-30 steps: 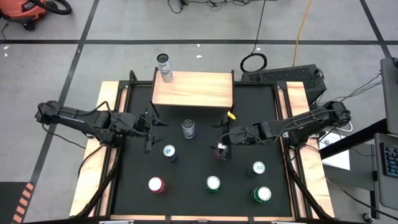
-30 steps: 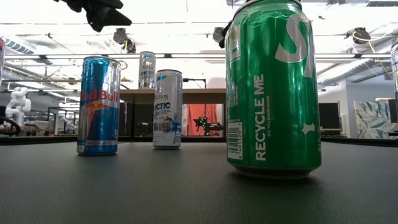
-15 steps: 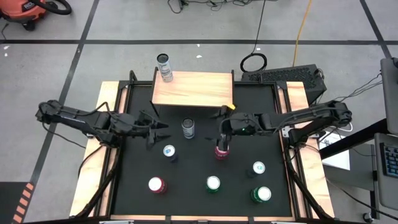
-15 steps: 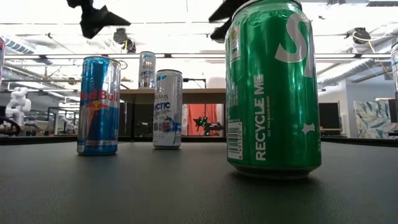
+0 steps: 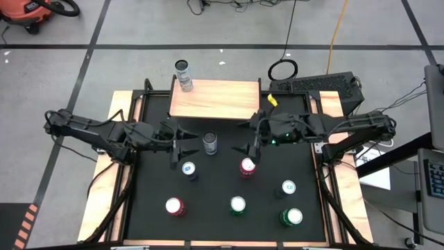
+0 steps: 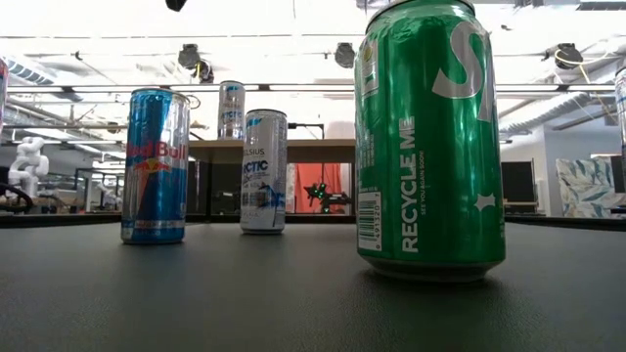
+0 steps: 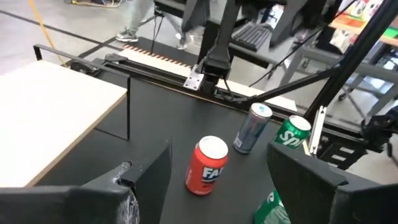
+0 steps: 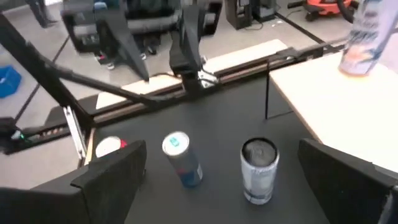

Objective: Place canned beverage on shelf
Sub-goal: Put the white-blue soda can, aligned with the other white-blue soda can on the shelf

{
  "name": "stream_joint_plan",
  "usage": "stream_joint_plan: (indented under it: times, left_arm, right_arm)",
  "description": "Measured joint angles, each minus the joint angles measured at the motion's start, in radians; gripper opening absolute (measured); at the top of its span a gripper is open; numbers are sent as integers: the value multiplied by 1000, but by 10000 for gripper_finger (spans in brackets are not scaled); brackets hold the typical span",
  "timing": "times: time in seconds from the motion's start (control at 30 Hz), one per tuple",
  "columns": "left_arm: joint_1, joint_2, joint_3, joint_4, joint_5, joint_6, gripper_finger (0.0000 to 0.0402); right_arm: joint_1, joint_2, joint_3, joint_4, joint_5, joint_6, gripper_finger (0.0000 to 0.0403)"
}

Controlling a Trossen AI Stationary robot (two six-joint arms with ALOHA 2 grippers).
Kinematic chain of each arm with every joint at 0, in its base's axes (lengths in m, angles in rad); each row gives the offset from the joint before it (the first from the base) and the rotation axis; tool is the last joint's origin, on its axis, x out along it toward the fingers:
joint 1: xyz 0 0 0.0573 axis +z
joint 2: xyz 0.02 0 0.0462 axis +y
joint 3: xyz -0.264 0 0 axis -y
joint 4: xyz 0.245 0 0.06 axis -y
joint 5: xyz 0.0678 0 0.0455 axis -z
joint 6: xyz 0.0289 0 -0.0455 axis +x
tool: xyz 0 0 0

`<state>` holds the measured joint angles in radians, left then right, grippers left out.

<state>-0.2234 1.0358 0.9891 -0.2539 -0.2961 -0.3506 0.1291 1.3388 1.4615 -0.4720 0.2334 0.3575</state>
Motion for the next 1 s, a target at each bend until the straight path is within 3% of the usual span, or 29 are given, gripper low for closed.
stream_joint_plan:
  times: [0.2,0.57,0.9,1.0]
  left_arm:
    - [1,39,3,-70,16,-90,262]
    - [35,51,3,-188,-65,-46,269]
    - [99,72,36,-171,-56,-2,330]
    - [127,88,35,-131,-72,83,343]
  right_arm:
    - [-5,0,45,-37,98,82,400]
    - [-3,1,52,-76,104,155,400]
    - [-3,1,52,-79,103,124,400]
    - [-3,1,52,-86,103,109,400]
